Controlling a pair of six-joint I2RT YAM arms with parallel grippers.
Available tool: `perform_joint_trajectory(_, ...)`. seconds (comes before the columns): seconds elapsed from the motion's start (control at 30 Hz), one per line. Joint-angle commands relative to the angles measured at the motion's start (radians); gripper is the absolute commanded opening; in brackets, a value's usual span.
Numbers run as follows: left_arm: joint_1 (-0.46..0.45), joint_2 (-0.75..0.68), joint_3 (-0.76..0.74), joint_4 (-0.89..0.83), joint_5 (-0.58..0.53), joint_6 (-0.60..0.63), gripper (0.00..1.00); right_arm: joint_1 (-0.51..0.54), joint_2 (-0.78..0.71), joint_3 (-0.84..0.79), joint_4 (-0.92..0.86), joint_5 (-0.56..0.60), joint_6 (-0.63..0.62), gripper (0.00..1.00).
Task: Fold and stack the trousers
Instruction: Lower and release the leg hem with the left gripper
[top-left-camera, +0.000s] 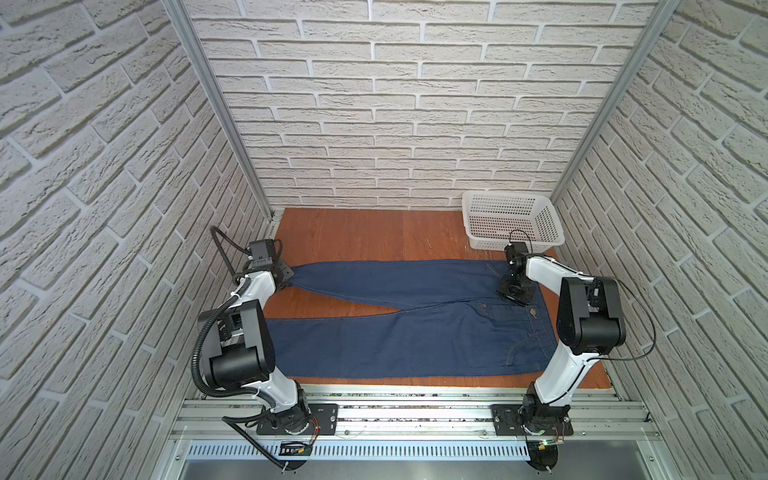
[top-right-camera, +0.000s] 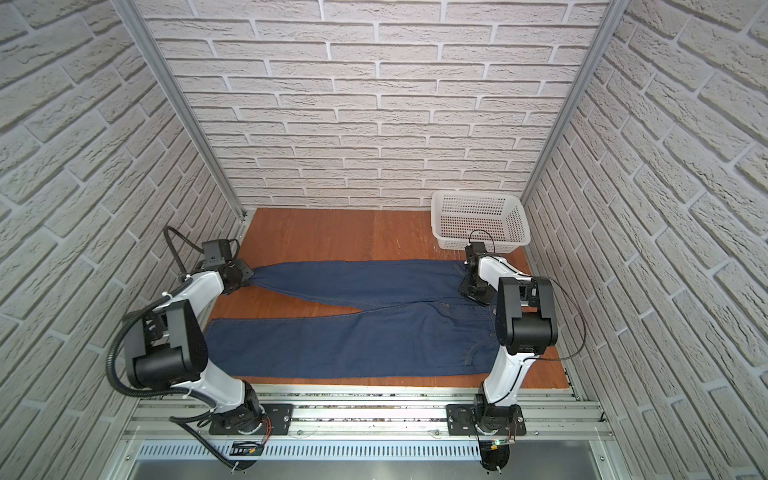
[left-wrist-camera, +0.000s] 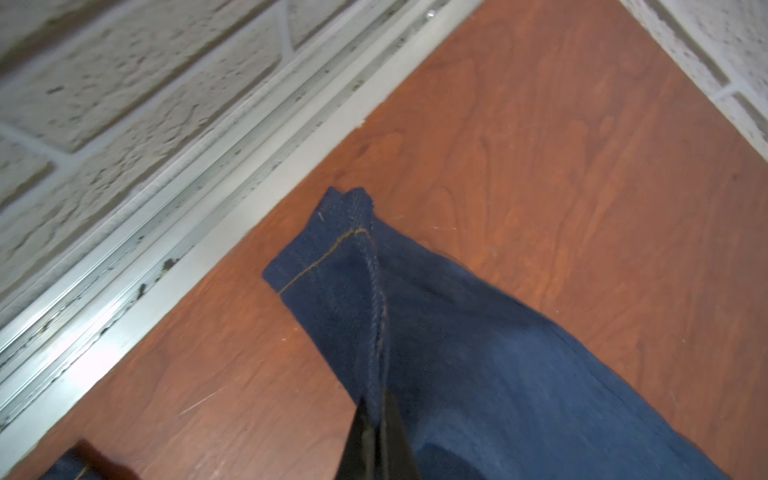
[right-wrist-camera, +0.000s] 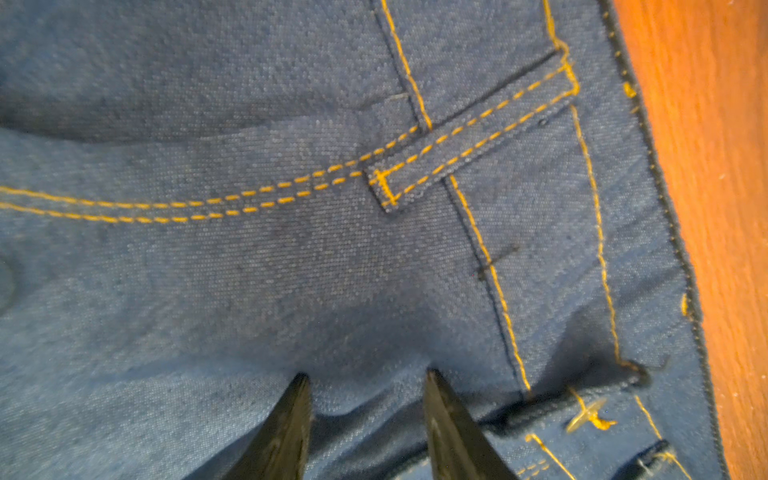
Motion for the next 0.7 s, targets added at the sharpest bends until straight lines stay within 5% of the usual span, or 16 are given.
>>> perform_joint_trajectory(0.0,-0.155,0.048,0.103,0.067,0.116,0.113,0.0,0.005,0.016,-0.014,-0.052,-0.014,-0.012,0.46)
perform_joint_trajectory(0.23,-0.49,0.308,0.348,-0.039,0.352,0.256,0.0,0.005,0.012,-0.026,-0.047,-0.01,-0.016,0.47)
perform_joint_trajectory(0.33,-0.55,0.362,0.381,-0.116,0.396,0.302,0.01,0.005,0.006,-0.03,-0.046,-0.01,-0.02,0.47)
perform_joint_trajectory(0.5,-0.547,0.383,0.388,-0.223,0.344,0.351,0.04,0.005,0.012,-0.025,-0.039,-0.021,-0.016,0.46)
perform_joint_trajectory(0.67,-0.398,0.259,0.28,-0.134,0.225,0.247,0.0,0.005,0.014,-0.023,-0.038,-0.03,-0.014,0.46)
